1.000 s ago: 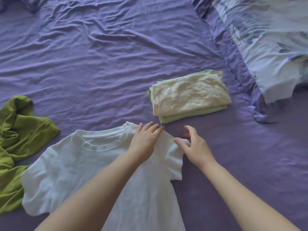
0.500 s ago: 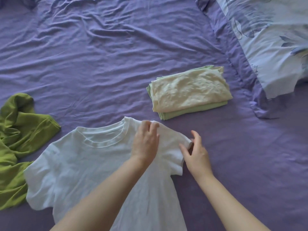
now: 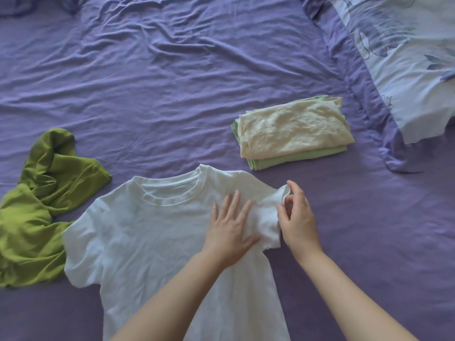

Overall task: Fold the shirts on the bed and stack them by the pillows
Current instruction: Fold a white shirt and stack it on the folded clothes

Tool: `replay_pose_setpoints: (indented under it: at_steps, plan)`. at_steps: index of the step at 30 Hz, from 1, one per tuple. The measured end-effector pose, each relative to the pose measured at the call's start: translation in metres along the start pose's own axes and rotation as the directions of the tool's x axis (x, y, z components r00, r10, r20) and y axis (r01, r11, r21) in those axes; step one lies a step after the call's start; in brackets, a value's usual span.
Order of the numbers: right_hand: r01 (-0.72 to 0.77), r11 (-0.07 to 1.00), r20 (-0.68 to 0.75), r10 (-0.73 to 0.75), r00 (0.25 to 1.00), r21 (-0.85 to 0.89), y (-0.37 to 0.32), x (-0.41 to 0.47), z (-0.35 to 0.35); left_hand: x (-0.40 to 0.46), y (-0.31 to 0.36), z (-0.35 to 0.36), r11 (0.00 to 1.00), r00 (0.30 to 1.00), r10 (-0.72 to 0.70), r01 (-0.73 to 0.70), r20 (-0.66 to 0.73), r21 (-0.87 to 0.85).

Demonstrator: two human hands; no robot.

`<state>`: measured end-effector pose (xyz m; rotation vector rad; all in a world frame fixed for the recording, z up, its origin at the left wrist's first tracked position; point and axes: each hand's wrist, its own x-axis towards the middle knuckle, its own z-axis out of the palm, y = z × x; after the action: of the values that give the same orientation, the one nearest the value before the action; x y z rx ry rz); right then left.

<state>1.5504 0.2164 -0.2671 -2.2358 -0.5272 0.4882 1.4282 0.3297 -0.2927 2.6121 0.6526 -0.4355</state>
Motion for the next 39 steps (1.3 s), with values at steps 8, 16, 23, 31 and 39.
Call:
replay_pose_setpoints:
  at_steps: [8,16,23,31,39]
  plan:
    - [0.194,0.981,0.331,-0.178,0.927,-0.016,-0.049,-0.033,0.043,-0.008,-0.036,-0.049,0.356,0.887,-0.453,0.268,0.085,-0.895]
    - [0.208,0.944,0.217,-0.154,0.964,-0.255,-0.015,-0.068,0.032,0.017,-0.032,-0.042,0.632,0.898,-0.439,0.337,0.035,-0.698]
    - [0.531,0.721,0.331,-0.418,0.846,-0.445,-0.007,-0.083,0.034,0.016,-0.031,-0.036,0.882,0.898,-0.419,0.368,-0.131,-0.294]
    - [0.562,0.576,0.529,-0.248,0.812,-0.593,0.011,-0.103,0.029,-0.037,-0.035,0.017,0.987,0.994,-0.08,0.088,-0.068,0.137]
    - [0.569,0.522,0.558,-0.199,0.806,-0.636,0.016,-0.106,0.034,-0.044,-0.032,0.018,0.971,0.977,-0.213,0.212,-0.006,0.114]
